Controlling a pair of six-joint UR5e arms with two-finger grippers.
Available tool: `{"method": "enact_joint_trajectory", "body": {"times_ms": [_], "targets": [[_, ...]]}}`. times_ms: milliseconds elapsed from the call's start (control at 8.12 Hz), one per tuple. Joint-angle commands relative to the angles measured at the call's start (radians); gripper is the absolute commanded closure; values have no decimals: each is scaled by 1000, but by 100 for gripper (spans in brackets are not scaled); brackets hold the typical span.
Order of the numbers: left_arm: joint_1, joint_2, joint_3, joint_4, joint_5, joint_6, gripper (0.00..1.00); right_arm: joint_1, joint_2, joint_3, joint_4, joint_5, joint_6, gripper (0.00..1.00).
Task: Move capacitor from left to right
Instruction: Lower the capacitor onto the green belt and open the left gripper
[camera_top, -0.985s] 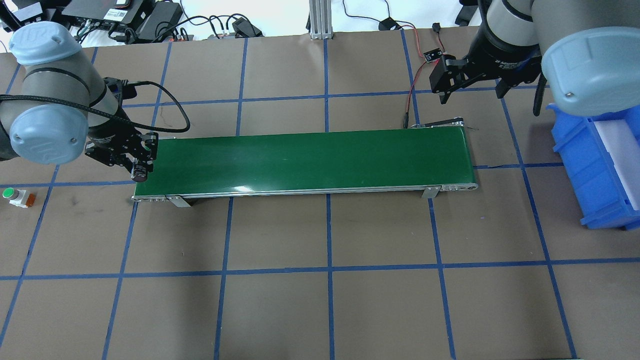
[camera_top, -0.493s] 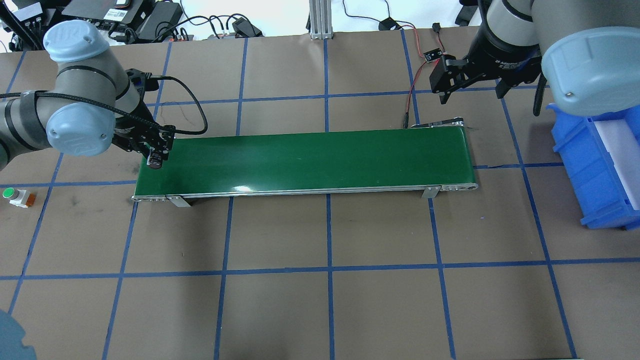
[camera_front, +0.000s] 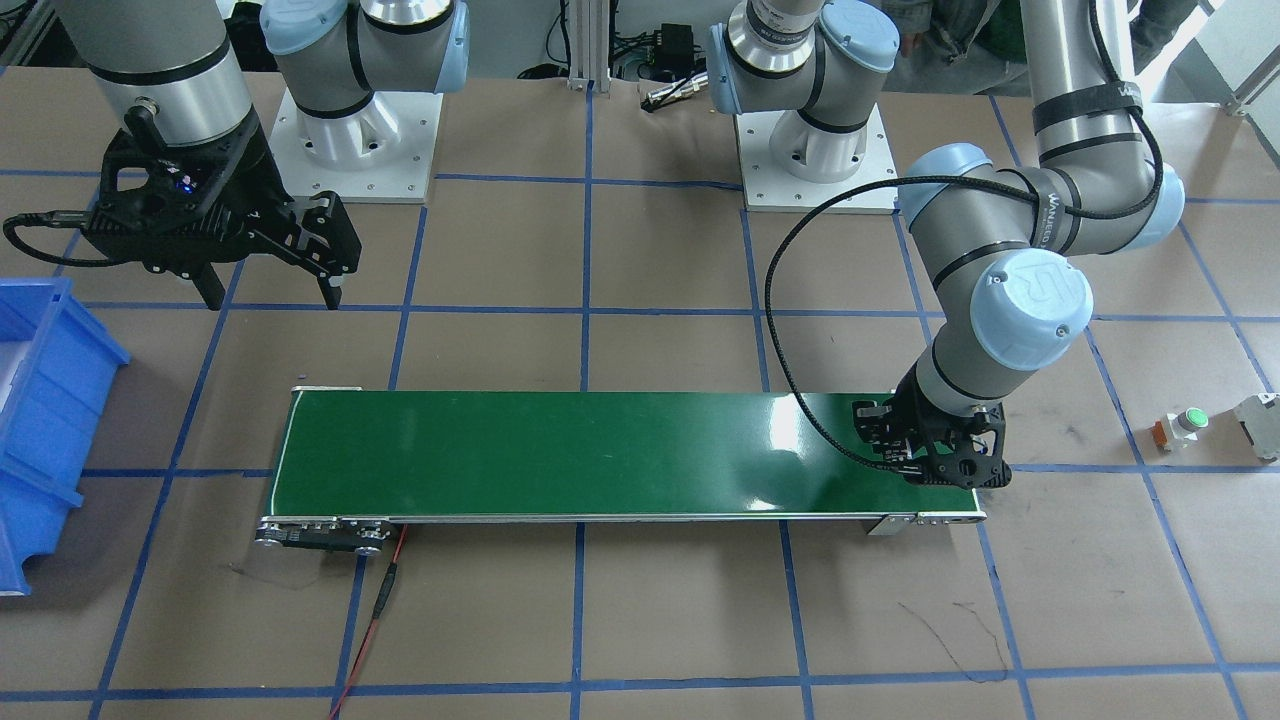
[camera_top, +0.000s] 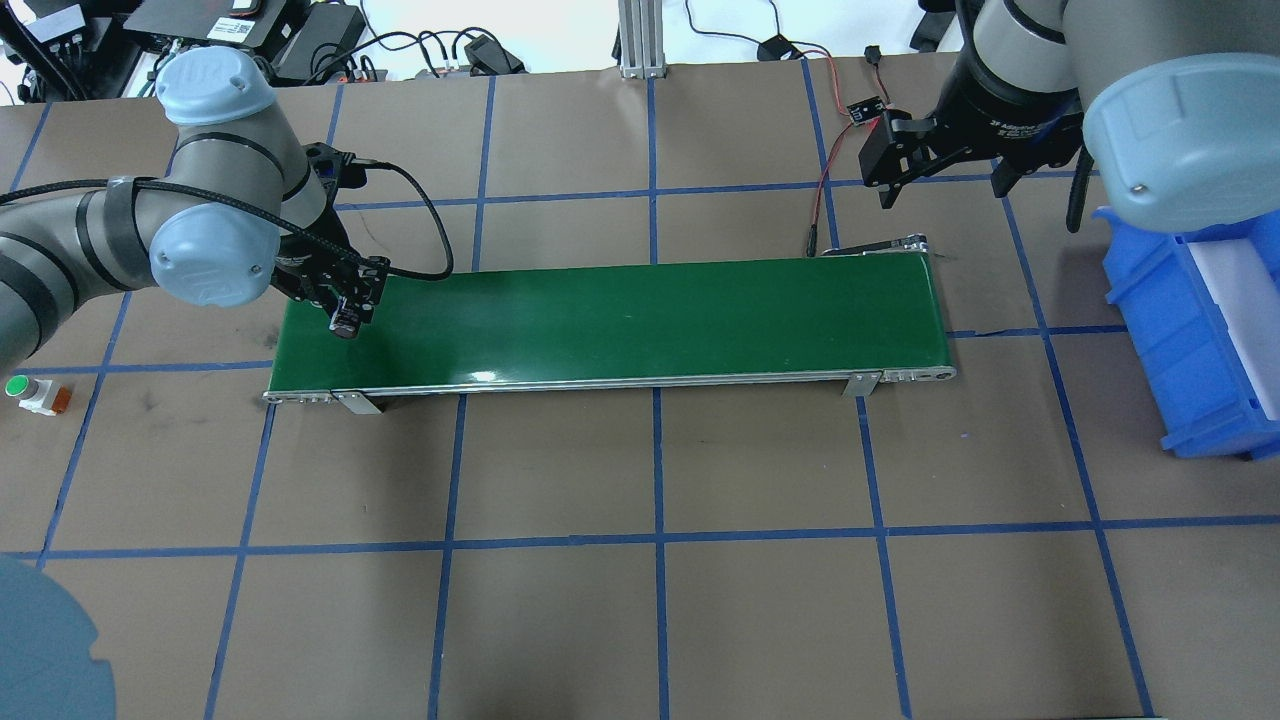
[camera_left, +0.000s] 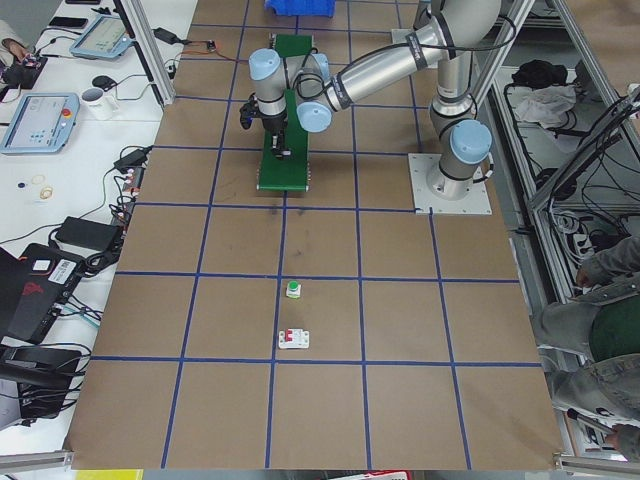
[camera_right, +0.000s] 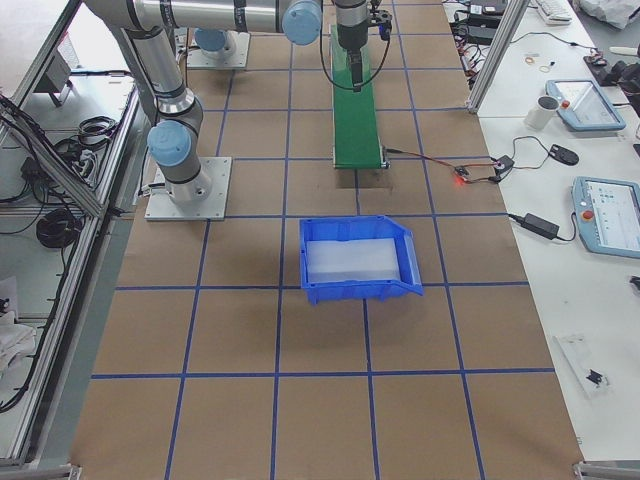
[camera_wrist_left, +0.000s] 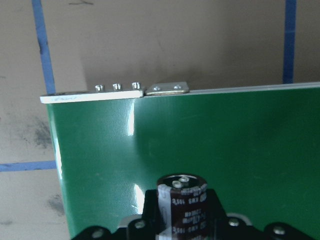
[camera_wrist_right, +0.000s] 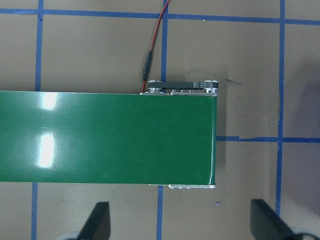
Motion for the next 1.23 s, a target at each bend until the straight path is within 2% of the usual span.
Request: {"method": "enact_joint_trajectory", "body": {"times_ms": [0,616,739,985,1108], "targets": [[-18,-21,1,18,0,2,100,0,0,0,2,0,0,0],[-20,-39,1,53,0,2,100,0,0,1,11,2,3,0],[-20,-39,1,53,0,2,88,0,0,2,12,2,3,0],[-20,-45,1,70,-5,2,54,0,0,2,11,2,1,0],[-20,-47,1,82,-7,0,28,0,0,2,11,0,1,0]]}}
